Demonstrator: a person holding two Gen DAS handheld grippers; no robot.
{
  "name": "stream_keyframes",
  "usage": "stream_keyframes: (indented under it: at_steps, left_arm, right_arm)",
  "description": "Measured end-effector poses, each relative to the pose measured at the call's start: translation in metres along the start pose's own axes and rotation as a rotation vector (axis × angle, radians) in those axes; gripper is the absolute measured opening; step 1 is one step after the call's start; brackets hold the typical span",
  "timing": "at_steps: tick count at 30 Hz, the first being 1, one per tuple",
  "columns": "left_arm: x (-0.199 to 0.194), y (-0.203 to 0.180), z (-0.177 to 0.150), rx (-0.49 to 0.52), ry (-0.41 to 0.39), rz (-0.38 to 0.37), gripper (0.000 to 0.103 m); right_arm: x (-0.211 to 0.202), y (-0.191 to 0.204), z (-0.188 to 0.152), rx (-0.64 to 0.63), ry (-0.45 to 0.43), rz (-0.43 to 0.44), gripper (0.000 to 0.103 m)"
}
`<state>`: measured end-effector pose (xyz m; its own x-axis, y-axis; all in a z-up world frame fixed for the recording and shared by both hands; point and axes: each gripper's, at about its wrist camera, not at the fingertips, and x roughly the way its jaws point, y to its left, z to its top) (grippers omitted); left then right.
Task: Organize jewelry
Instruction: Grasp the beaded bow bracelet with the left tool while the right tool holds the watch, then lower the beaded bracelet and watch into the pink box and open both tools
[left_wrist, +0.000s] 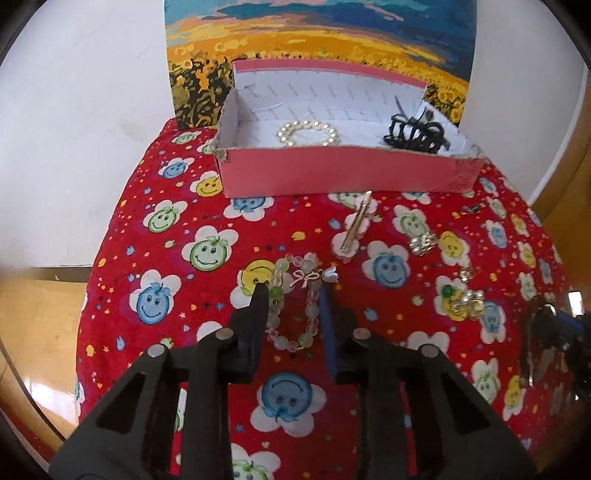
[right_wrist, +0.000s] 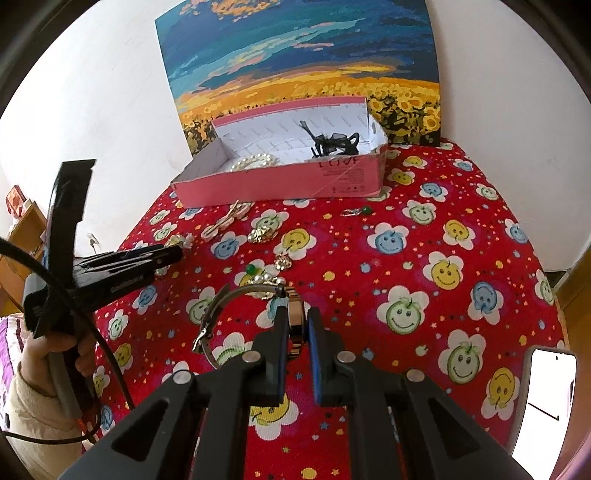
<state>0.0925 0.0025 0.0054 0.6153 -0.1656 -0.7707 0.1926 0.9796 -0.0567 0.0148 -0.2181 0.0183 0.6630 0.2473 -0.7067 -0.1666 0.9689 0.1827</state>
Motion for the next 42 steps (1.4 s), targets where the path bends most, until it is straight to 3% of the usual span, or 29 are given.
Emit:
stream_keyframes:
  at_steps: [11, 18, 32, 42]
  left_arm:
    - [-0.036, 0.0, 0.022, -0.013, -0.111, -0.035, 0.019]
    - [-0.034, -0.002, 0.05, -0.017, -0.158, -0.025, 0.02]
    - [0.009, 0.003, 0.107, -0.064, -0.19, 0.013, 0.02]
    - [0.049, 0.005, 0.12, -0.089, -0.136, 0.021, 0.02]
  right_arm:
    - [0.0, 0.008, 0.021, -0.028, -0.028, -0.005, 0.012]
    - [0.0, 0.01, 0.048, -0.04, -0.063, -0.014, 0.012]
    - [0.016, 0.009, 0.107, -0.04, -0.107, -0.049, 0.012]
    - [0.06, -0.002, 0.143, -0.002, -0.102, -0.069, 0.012]
